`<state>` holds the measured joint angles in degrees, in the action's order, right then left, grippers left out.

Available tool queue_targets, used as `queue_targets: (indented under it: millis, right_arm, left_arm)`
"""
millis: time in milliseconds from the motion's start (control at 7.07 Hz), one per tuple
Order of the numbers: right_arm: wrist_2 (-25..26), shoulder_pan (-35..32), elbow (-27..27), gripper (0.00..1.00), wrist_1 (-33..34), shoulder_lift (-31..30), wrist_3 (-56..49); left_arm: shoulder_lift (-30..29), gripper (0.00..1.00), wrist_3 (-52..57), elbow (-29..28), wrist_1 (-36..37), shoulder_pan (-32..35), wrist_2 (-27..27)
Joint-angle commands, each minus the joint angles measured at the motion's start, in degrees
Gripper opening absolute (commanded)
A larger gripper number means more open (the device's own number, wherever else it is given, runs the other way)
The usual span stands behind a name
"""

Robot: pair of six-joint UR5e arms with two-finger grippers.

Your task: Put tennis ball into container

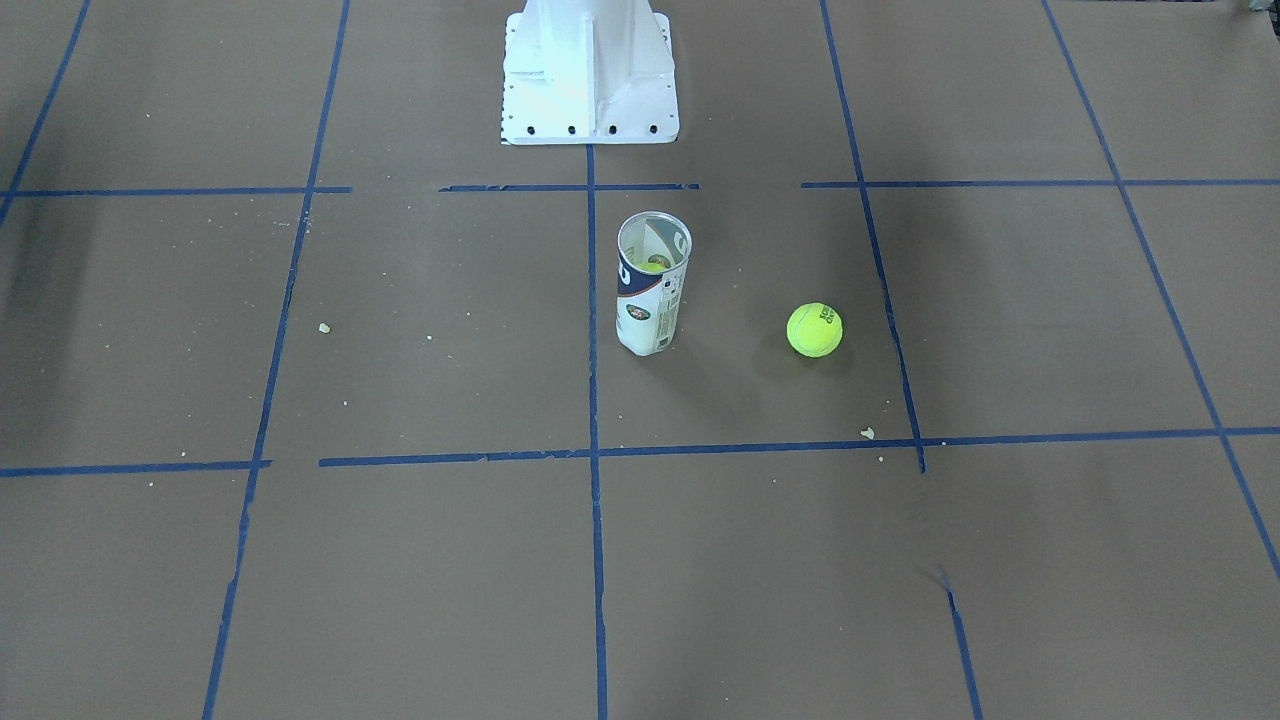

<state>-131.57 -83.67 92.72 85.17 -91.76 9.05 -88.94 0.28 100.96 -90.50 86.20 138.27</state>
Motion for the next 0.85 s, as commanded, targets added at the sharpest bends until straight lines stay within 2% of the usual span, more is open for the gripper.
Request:
queue_targets:
  millis: [0, 142, 283, 566, 708]
  right_arm:
    - [0.0, 0.0, 0.0, 1.00, 0.0, 0.0, 0.0]
    - [0.0, 0.0, 0.0, 1.00, 0.0, 0.0, 0.0]
    - [0.0, 0.0, 0.0, 1.00, 0.0, 0.0, 0.0]
    - [0.0, 0.0, 0.0, 1.00, 0.0, 0.0, 0.0]
    - [0.0, 0.0, 0.0, 1.00, 0.0, 0.0, 0.0]
  left_arm:
    - [-0.4, 1.00, -11.5, 2.5, -7.8, -6.1, 1.7]
    - [-1.7, 1.00, -20.1, 3.8, -11.9, -11.4, 0.7]
    - [-5.1, 1.00, -23.5, 4.4, -11.9, -14.2, -1.4]
    - [-10.5, 1.00, -37.3, 5.0, -11.8, -22.0, -7.1]
    - [-13.3, 1.00, -42.9, 4.9, -11.7, -25.4, -7.4]
